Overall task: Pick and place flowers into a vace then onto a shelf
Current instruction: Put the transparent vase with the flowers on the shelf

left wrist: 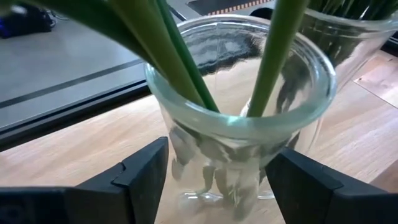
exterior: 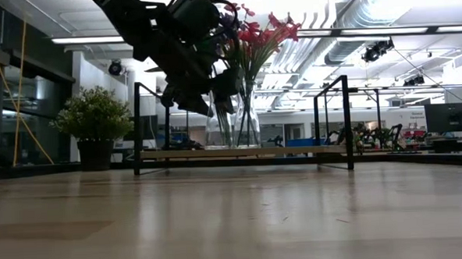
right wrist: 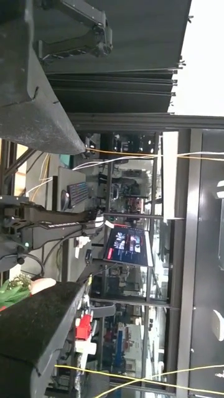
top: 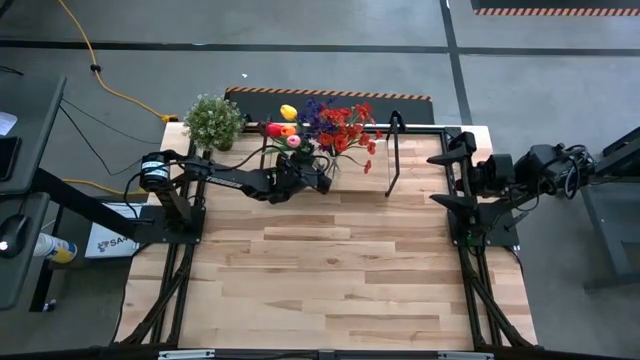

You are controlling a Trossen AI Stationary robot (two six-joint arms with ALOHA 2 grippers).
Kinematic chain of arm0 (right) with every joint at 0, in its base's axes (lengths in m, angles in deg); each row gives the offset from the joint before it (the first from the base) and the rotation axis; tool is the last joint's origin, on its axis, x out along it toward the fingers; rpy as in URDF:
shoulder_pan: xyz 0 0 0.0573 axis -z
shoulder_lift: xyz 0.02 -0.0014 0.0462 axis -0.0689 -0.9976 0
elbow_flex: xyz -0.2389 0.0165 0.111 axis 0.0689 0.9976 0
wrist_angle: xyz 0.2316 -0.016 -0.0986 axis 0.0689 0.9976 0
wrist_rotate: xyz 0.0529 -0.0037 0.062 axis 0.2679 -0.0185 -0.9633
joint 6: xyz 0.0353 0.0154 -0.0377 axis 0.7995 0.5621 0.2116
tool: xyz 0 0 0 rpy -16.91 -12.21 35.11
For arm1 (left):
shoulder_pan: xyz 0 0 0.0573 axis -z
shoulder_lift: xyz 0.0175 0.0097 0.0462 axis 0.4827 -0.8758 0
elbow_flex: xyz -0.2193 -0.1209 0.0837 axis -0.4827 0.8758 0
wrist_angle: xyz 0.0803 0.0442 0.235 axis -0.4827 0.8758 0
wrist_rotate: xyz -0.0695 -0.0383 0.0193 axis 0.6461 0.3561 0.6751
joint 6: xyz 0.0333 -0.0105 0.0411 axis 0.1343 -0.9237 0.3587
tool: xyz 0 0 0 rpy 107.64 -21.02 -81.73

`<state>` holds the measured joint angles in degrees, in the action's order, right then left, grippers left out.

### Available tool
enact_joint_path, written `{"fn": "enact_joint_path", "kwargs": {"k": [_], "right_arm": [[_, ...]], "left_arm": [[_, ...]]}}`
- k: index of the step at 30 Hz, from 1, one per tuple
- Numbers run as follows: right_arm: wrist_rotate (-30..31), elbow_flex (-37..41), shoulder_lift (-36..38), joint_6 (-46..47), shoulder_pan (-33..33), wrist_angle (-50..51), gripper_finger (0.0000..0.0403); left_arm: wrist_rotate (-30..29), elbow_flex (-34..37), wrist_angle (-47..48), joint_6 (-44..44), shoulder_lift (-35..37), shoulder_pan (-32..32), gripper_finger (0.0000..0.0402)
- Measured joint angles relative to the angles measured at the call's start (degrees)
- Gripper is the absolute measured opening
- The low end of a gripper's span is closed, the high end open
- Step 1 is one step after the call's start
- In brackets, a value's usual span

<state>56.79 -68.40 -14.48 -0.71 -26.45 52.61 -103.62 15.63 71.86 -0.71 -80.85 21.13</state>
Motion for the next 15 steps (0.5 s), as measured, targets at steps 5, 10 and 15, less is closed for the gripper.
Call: {"fn": "enact_joint_path", "kwargs": {"k": [5,10,15], "right_arm": [[0.1,0.0,0.1,0.4,0.0,0.6,0.0339],[0.1,0.0,0.1,0.4,0.0,0.6,0.0337],[0.1,0.0,0.1,0.4,0.0,0.6,0.0338]], "left_arm": [[0.0,0.0,-0.1,-0.9,0.0,0.0,0.0284],[0.1,0.0,-0.1,-0.9,0.0,0.0,0.0284],[0.3,0.0,-0.1,-1.1,0.0,0.0,0.0292]]}}
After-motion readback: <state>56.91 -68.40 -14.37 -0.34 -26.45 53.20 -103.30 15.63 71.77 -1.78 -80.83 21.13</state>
